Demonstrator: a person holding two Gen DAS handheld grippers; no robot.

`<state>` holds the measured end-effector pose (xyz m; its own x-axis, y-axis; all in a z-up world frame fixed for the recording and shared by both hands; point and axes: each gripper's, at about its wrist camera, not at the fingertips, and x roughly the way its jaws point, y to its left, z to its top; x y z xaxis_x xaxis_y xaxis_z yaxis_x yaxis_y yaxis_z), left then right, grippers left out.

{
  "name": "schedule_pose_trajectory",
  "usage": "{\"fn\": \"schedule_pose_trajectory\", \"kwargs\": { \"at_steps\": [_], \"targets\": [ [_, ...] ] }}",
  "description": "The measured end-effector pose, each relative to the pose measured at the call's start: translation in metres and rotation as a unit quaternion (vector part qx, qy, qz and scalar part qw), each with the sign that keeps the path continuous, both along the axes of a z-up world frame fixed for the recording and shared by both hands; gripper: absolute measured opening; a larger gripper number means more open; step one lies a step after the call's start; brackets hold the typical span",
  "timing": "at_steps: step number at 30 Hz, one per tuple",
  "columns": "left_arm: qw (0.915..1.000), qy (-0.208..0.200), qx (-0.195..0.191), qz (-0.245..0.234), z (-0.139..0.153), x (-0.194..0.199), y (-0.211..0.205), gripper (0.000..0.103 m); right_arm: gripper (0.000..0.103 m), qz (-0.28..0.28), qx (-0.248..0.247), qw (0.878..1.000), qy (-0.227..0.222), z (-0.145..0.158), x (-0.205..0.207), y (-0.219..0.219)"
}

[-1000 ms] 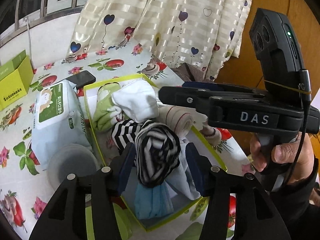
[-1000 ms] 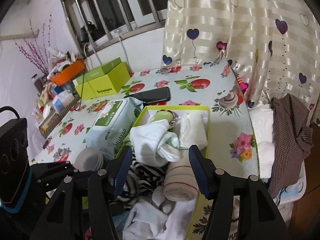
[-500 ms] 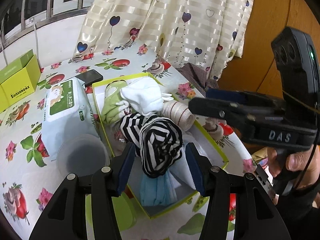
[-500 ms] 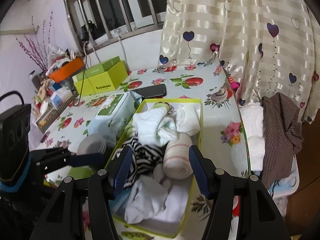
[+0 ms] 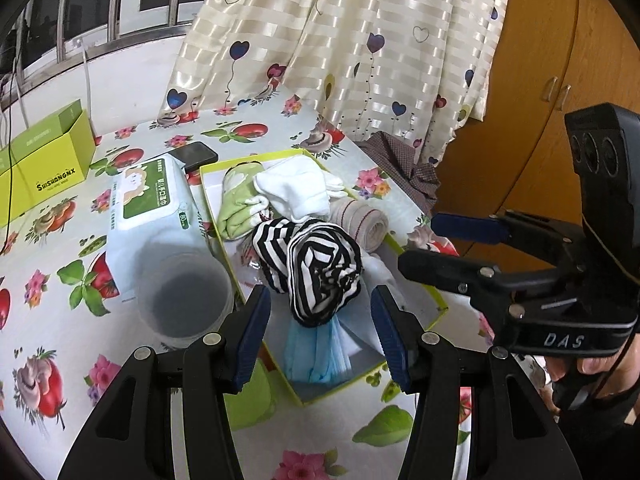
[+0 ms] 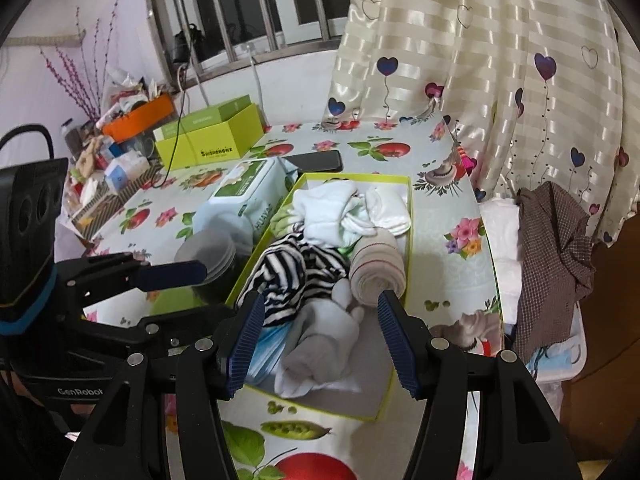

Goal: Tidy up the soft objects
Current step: 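Lower the striped sock into the tray and open the left tool, then withdraw both tools back from the tray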

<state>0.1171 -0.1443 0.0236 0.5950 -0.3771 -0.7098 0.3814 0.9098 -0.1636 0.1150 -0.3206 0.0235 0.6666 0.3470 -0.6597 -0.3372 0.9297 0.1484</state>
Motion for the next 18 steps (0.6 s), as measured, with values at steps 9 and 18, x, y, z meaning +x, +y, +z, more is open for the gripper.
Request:
{"fn": "schedule_pose_trajectory", "kwargs": {
  "at_steps": [9,18],
  "targets": [
    [0.9997,-0.015,0.009,0.019,0.007,-0.018,0.009,0.053,0.063,-0.003,-0.016,1.000,-0.001,0.003,-0.018,0.013],
    [0.9983,-0.024,0.025,0.047,0.007,-0.037,0.020,0.053,0.063,0.001,-0.032,0.999,0.006,-0.002,-0.041,0.032]
  ]
}}
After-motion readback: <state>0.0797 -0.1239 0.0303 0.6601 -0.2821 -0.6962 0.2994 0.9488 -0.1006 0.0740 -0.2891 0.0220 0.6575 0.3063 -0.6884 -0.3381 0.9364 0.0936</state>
